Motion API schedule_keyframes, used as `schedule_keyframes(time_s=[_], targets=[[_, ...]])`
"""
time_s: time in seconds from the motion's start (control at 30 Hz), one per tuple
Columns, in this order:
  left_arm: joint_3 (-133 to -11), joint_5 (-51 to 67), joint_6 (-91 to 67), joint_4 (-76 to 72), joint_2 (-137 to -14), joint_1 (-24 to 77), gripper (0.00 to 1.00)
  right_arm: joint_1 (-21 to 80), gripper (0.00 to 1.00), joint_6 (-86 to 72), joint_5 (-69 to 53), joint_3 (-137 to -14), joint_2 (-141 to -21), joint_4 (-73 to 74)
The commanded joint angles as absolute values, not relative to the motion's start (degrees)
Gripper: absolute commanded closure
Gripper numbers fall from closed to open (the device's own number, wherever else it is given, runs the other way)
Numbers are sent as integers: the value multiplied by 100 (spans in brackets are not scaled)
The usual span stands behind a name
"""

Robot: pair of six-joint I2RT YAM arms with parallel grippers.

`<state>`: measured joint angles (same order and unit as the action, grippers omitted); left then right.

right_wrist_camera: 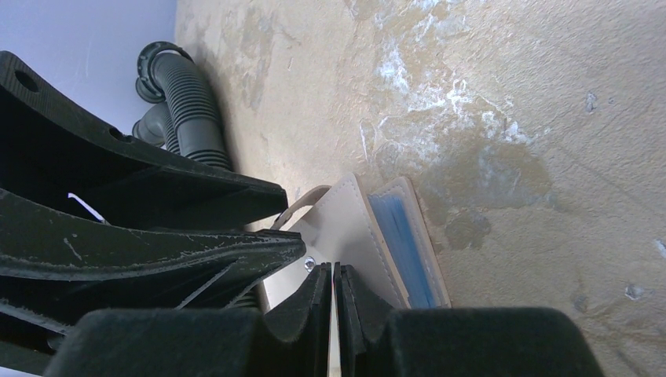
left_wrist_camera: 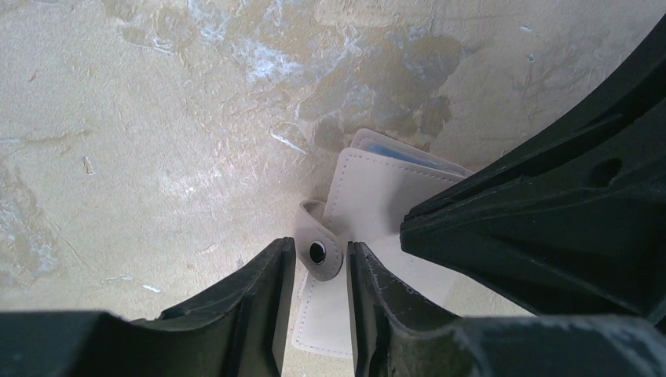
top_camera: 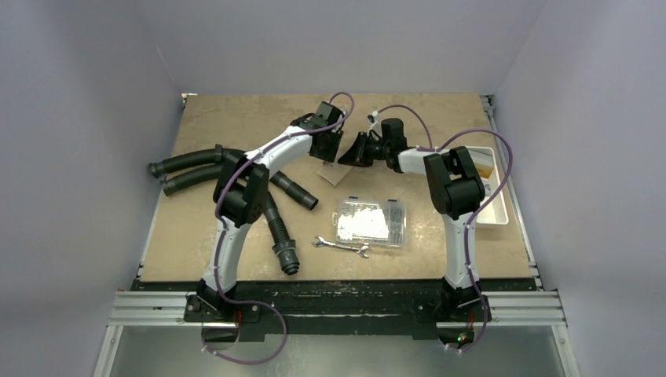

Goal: Put the credit cards into the card holder
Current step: Close the card holder at the center of the board.

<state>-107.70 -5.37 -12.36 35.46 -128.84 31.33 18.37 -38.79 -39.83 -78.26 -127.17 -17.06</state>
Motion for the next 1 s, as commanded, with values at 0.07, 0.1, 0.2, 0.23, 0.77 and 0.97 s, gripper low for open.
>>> schedule_keyframes(time_s=[0.07,0.1,0.2,0.23,0.77,0.97], targets=[[-10988,-615,-1159,3457,-12662,3172,66,1977,85,-3672,-3849,-7945,-12938,-1345],[-10974,-629,-1160,3436,-12645,3173,68,1982,85,-3667,-3854,-7950,-12944,-1345],[-10928,-651,-1168,3393,-12605,3172,71,1985,85,-3674,-3862,-7961,-12961,-1336],[-10913,-654,-1161,3381,-12592,3173,71,1986,85,-3674,-3866,-7958,-12966,-1328],[-10846,-633,-1205,3283,-12479,3172,70,2008,85,-3613,-3872,-8049,-13017,-1211],[-10820,-645,-1204,3277,-12473,3172,77,2013,85,-3595,-3875,-8067,-13034,-1174]])
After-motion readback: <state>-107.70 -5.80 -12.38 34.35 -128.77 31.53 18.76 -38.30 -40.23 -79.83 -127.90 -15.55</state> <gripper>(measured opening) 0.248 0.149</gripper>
